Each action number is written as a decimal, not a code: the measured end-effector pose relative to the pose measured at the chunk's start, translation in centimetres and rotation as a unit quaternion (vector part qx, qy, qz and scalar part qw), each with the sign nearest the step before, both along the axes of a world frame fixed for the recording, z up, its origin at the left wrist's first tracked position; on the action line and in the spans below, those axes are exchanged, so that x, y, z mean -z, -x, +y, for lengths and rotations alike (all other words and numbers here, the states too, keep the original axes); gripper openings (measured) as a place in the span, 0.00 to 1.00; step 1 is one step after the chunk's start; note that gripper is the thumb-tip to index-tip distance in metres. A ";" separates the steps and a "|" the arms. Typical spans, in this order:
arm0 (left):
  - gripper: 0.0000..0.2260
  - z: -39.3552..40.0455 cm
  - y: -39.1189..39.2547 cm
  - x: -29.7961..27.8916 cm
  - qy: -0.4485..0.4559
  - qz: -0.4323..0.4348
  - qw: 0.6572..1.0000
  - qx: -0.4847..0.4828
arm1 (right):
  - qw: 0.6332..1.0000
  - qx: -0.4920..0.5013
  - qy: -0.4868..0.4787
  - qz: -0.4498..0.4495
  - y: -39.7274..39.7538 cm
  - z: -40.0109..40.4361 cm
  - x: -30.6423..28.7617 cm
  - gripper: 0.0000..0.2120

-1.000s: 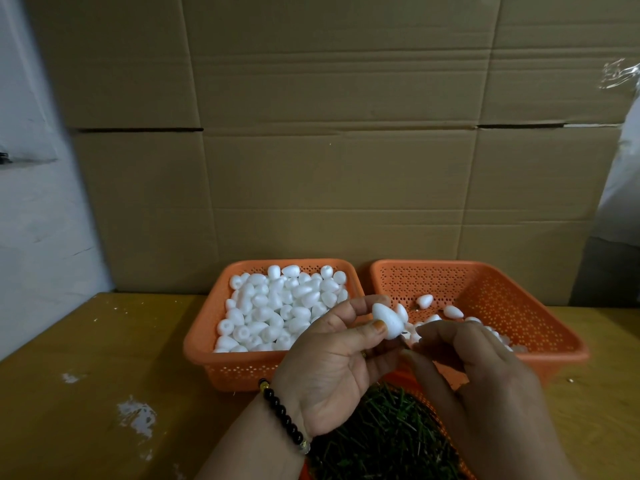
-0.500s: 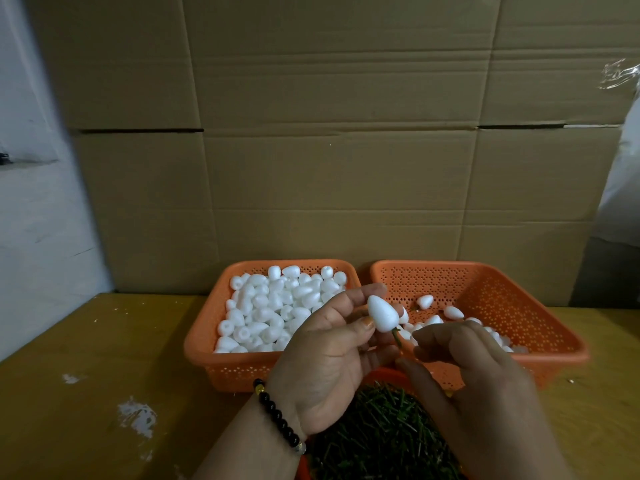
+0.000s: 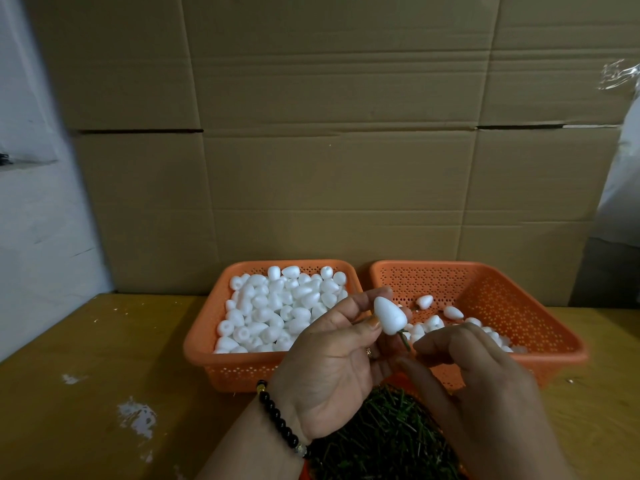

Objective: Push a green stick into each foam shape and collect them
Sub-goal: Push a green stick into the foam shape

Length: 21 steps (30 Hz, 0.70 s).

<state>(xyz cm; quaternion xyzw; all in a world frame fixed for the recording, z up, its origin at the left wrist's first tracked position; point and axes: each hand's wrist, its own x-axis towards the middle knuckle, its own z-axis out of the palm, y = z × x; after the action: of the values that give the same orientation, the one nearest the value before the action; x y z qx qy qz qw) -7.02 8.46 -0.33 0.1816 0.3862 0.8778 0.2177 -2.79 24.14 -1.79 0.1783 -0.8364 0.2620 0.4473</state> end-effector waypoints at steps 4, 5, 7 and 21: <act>0.13 0.1 -0.1 0.0 0.015 -0.003 1.000 -0.009 | 1.000 0.004 0.003 0.003 0.0 0.0 0.0 0.10; 0.13 0.2 0.0 0.1 0.020 -0.006 1.000 -0.014 | 1.000 0.003 0.003 0.003 0.0 0.1 0.0 0.10; 0.14 0.2 0.0 0.1 0.028 -0.012 0.999 -0.024 | 1.000 0.002 0.004 0.001 0.1 0.1 0.0 0.10; 0.13 0.4 0.0 0.3 0.100 -0.031 0.992 -0.066 | 1.000 0.011 0.010 0.000 0.2 0.4 0.4 0.07</act>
<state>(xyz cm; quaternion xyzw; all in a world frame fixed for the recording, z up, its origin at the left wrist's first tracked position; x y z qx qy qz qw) -7.05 8.88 -0.64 0.1059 0.4765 0.8524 0.1878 -2.96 24.51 -2.14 0.1644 -0.8358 0.2651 0.4519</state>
